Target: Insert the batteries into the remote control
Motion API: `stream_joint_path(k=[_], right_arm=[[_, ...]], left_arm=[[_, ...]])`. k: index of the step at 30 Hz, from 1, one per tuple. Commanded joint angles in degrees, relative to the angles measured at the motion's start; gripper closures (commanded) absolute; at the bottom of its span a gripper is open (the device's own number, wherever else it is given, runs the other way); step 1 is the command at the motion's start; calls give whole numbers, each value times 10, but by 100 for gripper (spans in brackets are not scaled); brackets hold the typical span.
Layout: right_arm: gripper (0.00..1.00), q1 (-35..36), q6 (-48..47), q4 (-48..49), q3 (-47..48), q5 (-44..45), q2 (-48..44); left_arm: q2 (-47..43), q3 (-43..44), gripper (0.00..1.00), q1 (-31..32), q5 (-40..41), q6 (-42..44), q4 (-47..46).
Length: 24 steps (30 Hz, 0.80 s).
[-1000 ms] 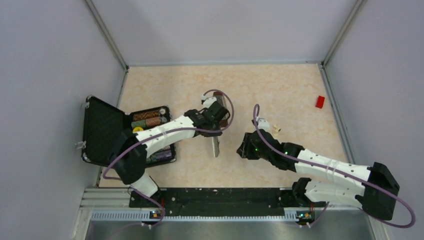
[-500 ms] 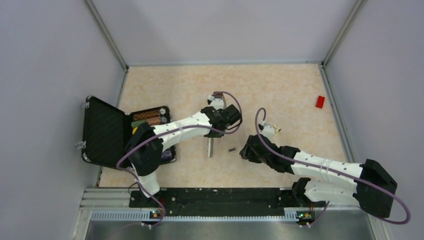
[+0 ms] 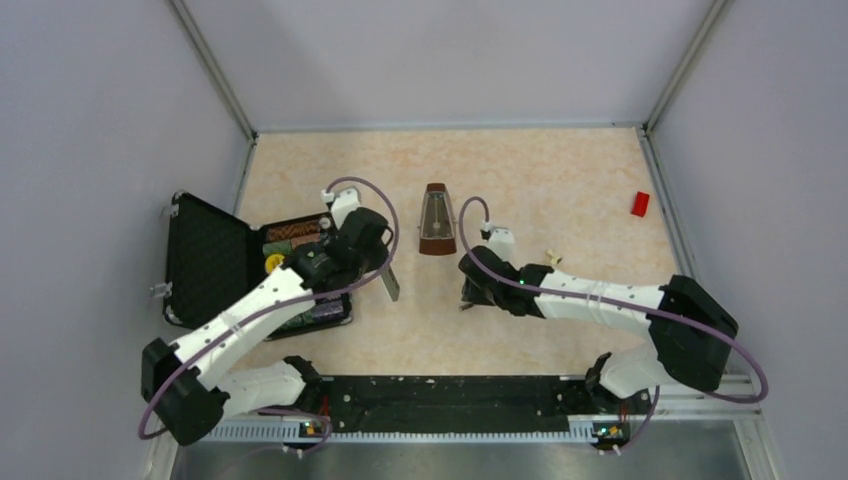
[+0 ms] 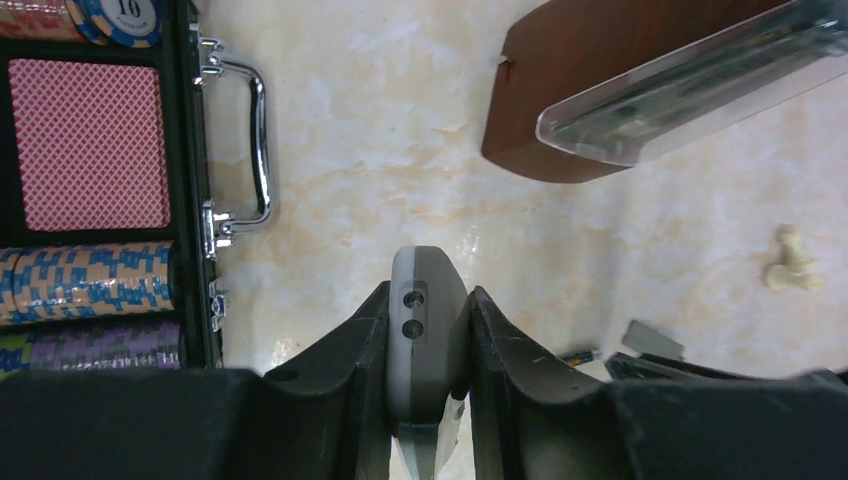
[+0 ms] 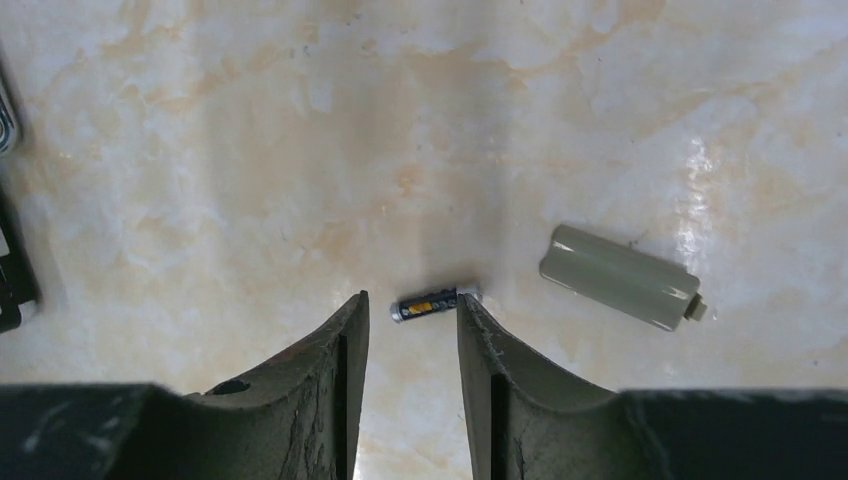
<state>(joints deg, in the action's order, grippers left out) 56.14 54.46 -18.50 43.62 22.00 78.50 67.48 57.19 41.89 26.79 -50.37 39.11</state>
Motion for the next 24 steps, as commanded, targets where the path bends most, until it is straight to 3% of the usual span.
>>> stream_joint_path(k=[1, 6, 11, 19, 24], right_arm=[[65, 4, -92, -18, 61, 6, 39], [60, 3, -339, 3, 49, -128, 29], [56, 1, -491, -35, 51, -171, 40], [54, -28, -668, -16, 67, -275, 60], [54, -32, -720, -25, 92, -280, 112]], left_arm=[[-75, -45, 100, -42, -81, 37, -102], [-131, -52, 100, -101, -148, 71, -98], [-156, -53, 100, -144, -205, 101, -113], [-170, -58, 100, -235, -328, 135, -151], [-166, -58, 100, -298, -381, 122, -167]])
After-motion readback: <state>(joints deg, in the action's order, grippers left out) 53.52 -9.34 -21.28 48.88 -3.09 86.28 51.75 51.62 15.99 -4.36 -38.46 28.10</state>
